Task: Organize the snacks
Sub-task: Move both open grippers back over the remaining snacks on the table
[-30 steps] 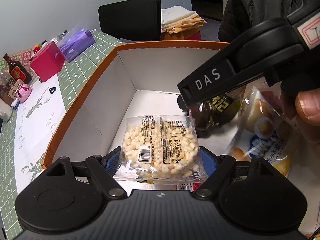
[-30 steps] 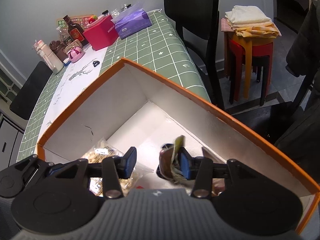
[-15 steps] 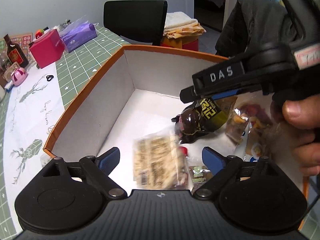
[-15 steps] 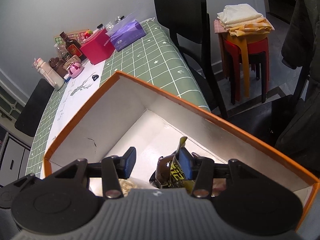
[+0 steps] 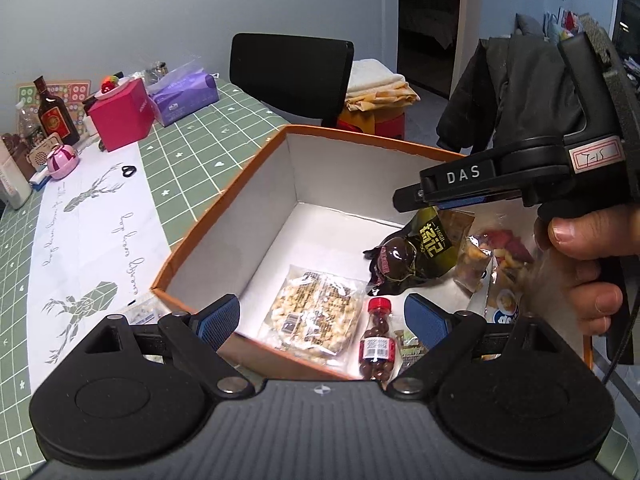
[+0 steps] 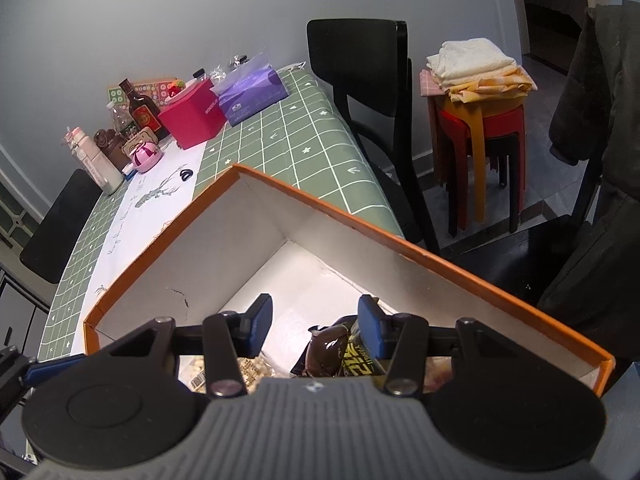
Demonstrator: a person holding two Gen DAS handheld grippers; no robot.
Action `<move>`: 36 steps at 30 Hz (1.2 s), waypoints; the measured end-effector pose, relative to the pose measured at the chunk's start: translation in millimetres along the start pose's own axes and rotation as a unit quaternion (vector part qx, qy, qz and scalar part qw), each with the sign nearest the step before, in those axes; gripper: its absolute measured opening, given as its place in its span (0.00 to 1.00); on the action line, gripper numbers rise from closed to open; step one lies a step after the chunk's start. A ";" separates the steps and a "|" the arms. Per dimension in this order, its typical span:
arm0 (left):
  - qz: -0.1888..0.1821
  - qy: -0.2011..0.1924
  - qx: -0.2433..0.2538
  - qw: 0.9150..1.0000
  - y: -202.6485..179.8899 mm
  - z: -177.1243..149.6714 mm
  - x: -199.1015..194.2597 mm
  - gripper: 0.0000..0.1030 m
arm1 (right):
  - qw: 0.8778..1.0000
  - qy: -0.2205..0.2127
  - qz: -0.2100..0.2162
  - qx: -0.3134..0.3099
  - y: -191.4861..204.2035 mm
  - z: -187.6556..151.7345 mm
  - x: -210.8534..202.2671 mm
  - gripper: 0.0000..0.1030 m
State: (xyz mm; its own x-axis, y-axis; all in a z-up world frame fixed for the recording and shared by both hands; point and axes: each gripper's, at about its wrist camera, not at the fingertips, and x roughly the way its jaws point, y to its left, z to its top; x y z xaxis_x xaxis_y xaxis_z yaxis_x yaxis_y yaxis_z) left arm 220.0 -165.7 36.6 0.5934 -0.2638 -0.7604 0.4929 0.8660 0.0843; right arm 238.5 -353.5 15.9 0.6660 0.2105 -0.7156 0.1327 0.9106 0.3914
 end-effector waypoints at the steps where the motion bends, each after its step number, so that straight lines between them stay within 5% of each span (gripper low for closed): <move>1: 0.000 -0.004 -0.002 1.000 3.9 -2.2 -4.4 1.00 | 1.000 -0.001 0.001 0.001 0.3 -0.7 -1.0 0.46; 10: 0.020 -0.041 -0.038 0.998 50.6 -46.2 -47.6 1.00 | 0.998 -0.057 0.017 -0.031 28.6 -21.3 -39.7 0.46; 17: 0.031 -0.072 -0.099 0.992 89.4 -100.8 -85.6 1.00 | 0.991 -0.100 0.070 -0.048 61.3 -50.0 -83.4 0.46; 22: 0.044 -0.068 -0.099 0.992 106.5 -143.2 -106.7 1.00 | 0.986 -0.113 0.075 -0.092 87.3 -76.7 -109.4 0.46; 36: 0.048 -0.010 -0.165 0.985 141.7 -233.5 -126.4 1.00 | 0.976 -0.054 0.056 -0.205 141.9 -139.0 -124.4 0.54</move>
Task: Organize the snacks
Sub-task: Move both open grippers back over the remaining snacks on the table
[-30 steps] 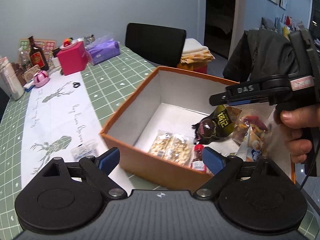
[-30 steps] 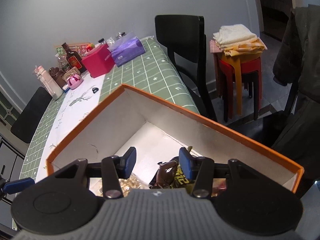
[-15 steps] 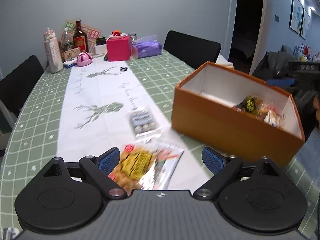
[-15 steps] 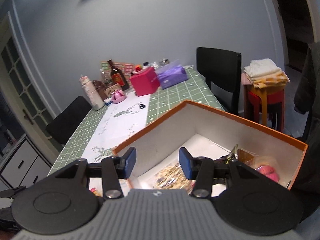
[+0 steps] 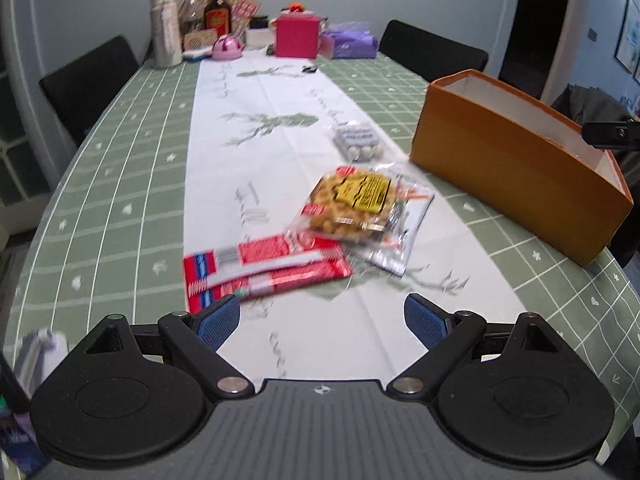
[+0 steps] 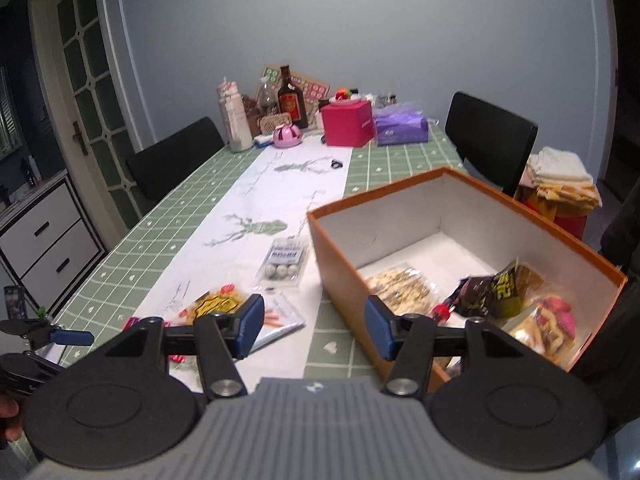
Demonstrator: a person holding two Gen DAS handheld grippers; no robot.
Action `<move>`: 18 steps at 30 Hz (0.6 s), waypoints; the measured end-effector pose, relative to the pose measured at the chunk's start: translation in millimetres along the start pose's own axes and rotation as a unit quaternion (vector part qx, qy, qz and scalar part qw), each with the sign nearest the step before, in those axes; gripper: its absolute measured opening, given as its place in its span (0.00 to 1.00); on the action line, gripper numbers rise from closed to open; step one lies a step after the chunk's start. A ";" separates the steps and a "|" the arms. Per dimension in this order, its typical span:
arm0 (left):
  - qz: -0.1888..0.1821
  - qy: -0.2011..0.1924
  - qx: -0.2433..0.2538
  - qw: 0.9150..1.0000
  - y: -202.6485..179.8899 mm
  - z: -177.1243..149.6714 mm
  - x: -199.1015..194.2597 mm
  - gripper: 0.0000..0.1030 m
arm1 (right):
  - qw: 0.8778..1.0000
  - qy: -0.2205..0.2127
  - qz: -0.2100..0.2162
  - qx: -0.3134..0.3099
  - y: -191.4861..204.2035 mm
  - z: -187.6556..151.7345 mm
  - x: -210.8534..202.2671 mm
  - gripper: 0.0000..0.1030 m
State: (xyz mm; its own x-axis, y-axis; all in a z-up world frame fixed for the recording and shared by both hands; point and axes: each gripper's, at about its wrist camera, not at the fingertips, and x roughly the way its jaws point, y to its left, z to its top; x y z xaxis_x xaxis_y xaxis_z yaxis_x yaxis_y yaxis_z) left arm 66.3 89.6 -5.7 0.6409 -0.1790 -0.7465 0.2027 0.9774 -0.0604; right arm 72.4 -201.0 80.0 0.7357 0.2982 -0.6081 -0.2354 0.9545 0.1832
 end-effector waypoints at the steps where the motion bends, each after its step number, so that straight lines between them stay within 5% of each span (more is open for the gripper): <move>1: 0.004 0.008 -0.003 1.000 1.0 -2.4 -0.8 1.00 | 1.000 0.005 -0.014 -0.004 2.9 -1.5 1.0 0.56; 3: 0.013 0.019 -0.005 1.000 3.5 -8.3 -4.2 1.00 | 0.999 0.026 -0.034 0.004 7.9 -4.9 4.9 0.56; 9: 0.003 0.007 0.025 1.000 2.9 -9.2 2.2 1.00 | 0.999 0.032 -0.003 -0.007 29.4 -12.5 28.5 0.60; 11: -0.007 -0.020 0.010 1.000 9.4 -10.2 6.4 1.00 | 0.999 0.021 0.029 0.002 35.4 -18.0 42.2 0.61; 18: 0.008 -0.016 -0.065 0.998 30.4 -10.3 20.2 1.00 | 0.998 0.046 0.045 0.003 61.0 -33.2 67.9 0.61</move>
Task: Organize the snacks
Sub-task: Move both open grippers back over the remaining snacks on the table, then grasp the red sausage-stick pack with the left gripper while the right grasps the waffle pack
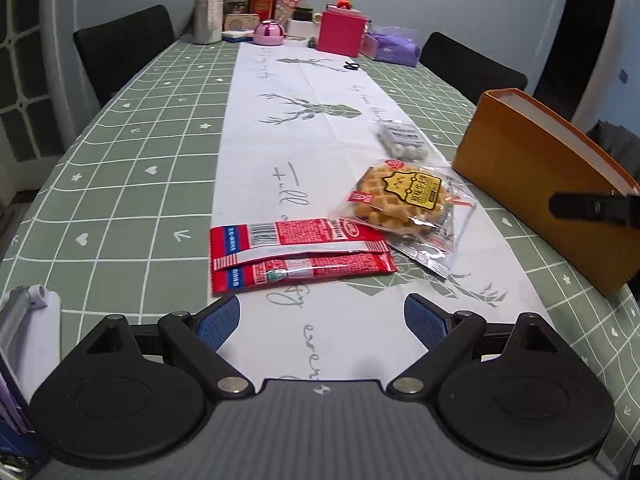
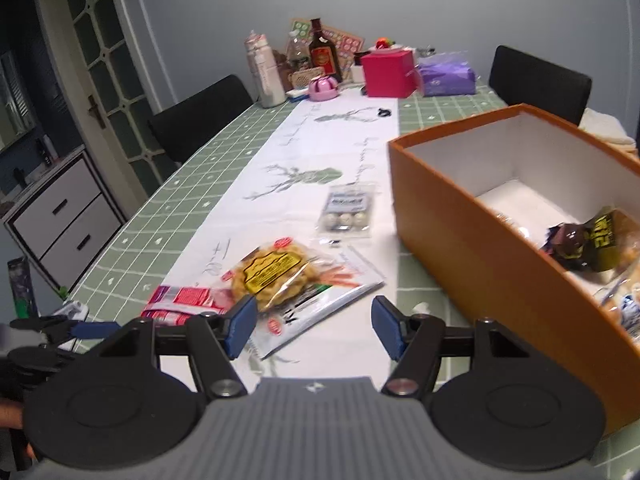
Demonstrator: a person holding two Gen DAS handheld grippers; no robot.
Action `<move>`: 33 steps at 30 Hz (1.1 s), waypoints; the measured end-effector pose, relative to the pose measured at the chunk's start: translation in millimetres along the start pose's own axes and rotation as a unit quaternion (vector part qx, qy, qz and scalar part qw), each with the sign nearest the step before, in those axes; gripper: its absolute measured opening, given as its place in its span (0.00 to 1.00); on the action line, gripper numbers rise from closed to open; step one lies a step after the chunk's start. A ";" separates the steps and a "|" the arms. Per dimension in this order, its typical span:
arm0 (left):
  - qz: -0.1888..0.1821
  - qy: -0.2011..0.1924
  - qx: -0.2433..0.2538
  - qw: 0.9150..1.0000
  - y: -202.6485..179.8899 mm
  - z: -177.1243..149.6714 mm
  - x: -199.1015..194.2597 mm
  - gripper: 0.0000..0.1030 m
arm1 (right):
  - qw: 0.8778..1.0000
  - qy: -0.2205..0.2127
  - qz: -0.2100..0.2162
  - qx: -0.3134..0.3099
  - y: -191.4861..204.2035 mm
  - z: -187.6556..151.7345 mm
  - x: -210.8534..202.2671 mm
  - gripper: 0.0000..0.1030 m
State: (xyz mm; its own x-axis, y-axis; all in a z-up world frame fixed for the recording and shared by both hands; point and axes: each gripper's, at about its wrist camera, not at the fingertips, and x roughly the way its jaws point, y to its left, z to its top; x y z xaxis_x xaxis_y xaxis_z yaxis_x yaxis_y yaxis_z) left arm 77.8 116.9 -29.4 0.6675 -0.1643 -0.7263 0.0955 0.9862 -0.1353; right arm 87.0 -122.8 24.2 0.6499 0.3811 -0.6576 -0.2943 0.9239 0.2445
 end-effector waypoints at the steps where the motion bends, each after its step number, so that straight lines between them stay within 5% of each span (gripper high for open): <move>1: -0.002 0.001 0.001 1.000 0.2 -0.1 0.5 1.00 | 1.000 0.005 -0.003 -0.003 1.3 -1.8 3.6 0.62; 17: -0.028 0.026 0.122 0.992 -4.4 33.6 47.2 1.00 | 1.000 0.021 -0.020 -0.012 16.1 6.7 54.4 0.78; 26: -0.044 0.077 0.216 0.972 -7.4 61.3 75.7 1.00 | 1.000 0.019 -0.013 -0.016 18.5 14.3 67.0 0.78; 33: -0.077 0.151 0.276 0.946 -15.4 72.0 100.9 1.00 | 1.000 0.025 -0.009 -0.010 15.3 12.0 69.0 0.78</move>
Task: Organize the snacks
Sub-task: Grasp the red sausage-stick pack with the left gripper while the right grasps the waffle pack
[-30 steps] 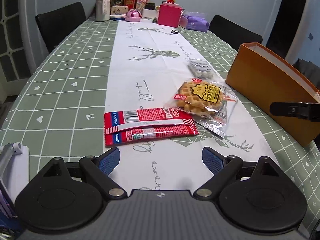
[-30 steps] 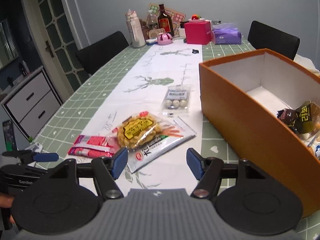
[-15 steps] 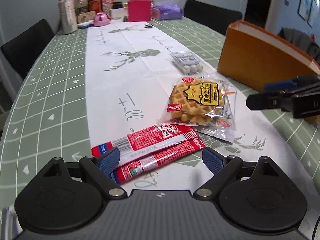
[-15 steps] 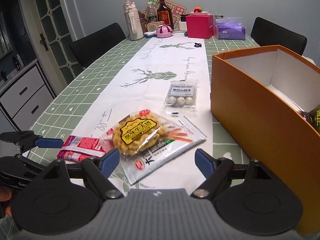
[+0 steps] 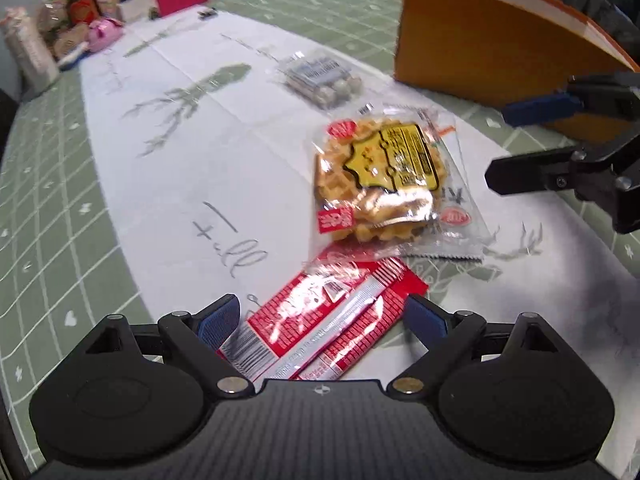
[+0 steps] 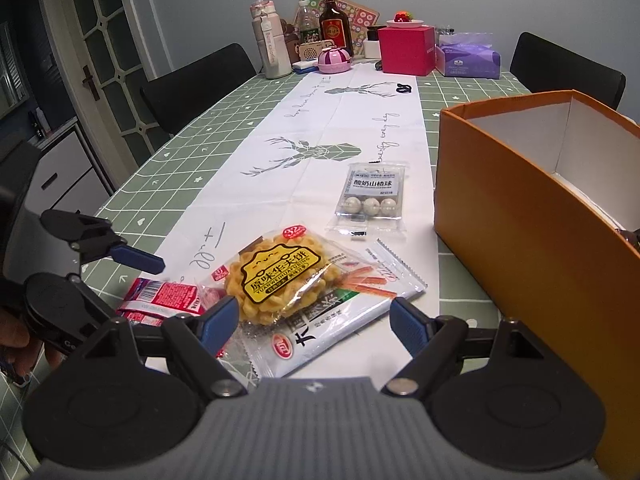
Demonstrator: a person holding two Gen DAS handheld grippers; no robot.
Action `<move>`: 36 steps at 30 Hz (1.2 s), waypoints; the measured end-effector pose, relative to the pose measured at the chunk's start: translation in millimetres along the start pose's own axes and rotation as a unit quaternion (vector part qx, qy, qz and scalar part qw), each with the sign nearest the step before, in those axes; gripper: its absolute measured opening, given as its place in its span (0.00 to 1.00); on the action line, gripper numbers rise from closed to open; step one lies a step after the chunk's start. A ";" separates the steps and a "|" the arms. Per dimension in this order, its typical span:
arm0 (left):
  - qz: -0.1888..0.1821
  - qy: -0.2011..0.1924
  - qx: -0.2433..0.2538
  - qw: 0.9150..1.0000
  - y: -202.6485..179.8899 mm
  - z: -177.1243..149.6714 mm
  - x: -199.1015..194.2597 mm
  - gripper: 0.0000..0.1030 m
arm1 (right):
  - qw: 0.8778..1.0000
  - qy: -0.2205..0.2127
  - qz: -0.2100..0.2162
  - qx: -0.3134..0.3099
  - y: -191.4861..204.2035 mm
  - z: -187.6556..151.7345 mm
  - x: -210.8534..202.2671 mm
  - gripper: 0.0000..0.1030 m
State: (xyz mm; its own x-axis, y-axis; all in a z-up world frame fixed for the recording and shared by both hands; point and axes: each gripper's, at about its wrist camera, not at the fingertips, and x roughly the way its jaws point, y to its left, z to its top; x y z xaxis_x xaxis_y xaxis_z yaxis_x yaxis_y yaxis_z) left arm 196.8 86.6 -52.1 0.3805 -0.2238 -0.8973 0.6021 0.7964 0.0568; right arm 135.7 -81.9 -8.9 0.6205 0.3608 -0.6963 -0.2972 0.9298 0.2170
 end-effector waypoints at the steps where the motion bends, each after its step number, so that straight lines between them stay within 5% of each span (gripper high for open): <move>1: -0.005 0.016 0.012 1.000 0.7 1.4 3.8 1.00 | 1.000 0.000 0.001 0.000 -0.6 -0.1 -0.1 0.78; 9: -0.027 0.067 0.009 0.997 11.4 7.5 14.1 1.00 | 1.000 0.000 0.001 0.004 -4.6 -0.7 -1.1 0.78; 17: 0.000 0.000 -0.062 0.998 -7.5 -28.2 -8.7 0.99 | 1.000 0.004 -0.003 0.007 -8.0 -0.9 4.8 0.78; 21: 0.023 -0.035 -0.100 0.994 -24.8 -50.3 -26.3 0.70 | 1.000 0.008 0.001 -0.001 -0.6 0.1 9.9 0.78; 36: 0.058 -0.070 -0.154 0.984 -63.0 -96.9 -56.1 0.69 | 1.000 0.022 0.000 0.001 29.4 12.5 48.1 0.76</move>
State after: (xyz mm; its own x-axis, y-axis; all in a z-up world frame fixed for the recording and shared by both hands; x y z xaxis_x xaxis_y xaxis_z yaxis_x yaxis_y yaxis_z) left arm 69.5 103.4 -47.8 0.5405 -0.1795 -0.8220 0.3156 0.9489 0.0003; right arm 165.9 -36.3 -27.4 0.5877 0.3580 -0.7256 -0.2964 0.9297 0.2187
